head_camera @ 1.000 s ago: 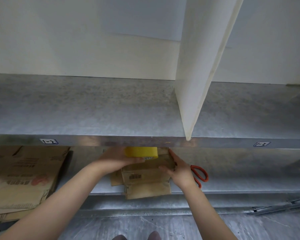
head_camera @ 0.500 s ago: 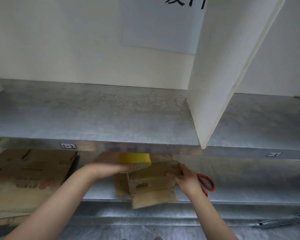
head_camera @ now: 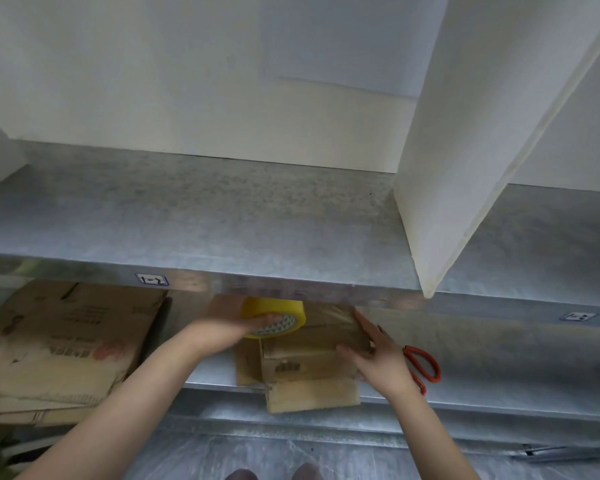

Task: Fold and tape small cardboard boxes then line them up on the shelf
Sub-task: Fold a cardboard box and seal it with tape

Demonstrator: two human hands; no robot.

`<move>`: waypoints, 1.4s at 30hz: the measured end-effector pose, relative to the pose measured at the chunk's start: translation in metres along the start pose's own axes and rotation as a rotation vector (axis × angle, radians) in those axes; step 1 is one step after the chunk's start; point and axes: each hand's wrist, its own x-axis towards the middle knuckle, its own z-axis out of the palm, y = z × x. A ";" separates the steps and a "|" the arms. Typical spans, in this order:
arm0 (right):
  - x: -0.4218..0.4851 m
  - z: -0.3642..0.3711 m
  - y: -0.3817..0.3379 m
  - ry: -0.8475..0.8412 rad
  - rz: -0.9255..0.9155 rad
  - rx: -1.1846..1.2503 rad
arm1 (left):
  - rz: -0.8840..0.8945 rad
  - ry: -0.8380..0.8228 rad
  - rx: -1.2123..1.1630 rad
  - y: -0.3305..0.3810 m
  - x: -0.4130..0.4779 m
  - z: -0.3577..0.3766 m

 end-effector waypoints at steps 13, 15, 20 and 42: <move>-0.007 0.009 0.007 -0.027 -0.124 -0.049 | 0.005 0.022 -0.162 -0.013 -0.008 0.001; -0.006 0.010 0.008 -0.022 -0.078 0.055 | 0.019 0.050 -0.172 -0.015 -0.009 0.001; -0.003 0.009 0.008 -0.041 0.002 0.145 | 0.043 0.065 -0.165 -0.014 -0.008 0.000; -0.005 0.009 -0.002 -0.049 0.054 0.196 | 0.021 0.116 0.625 -0.072 0.011 -0.035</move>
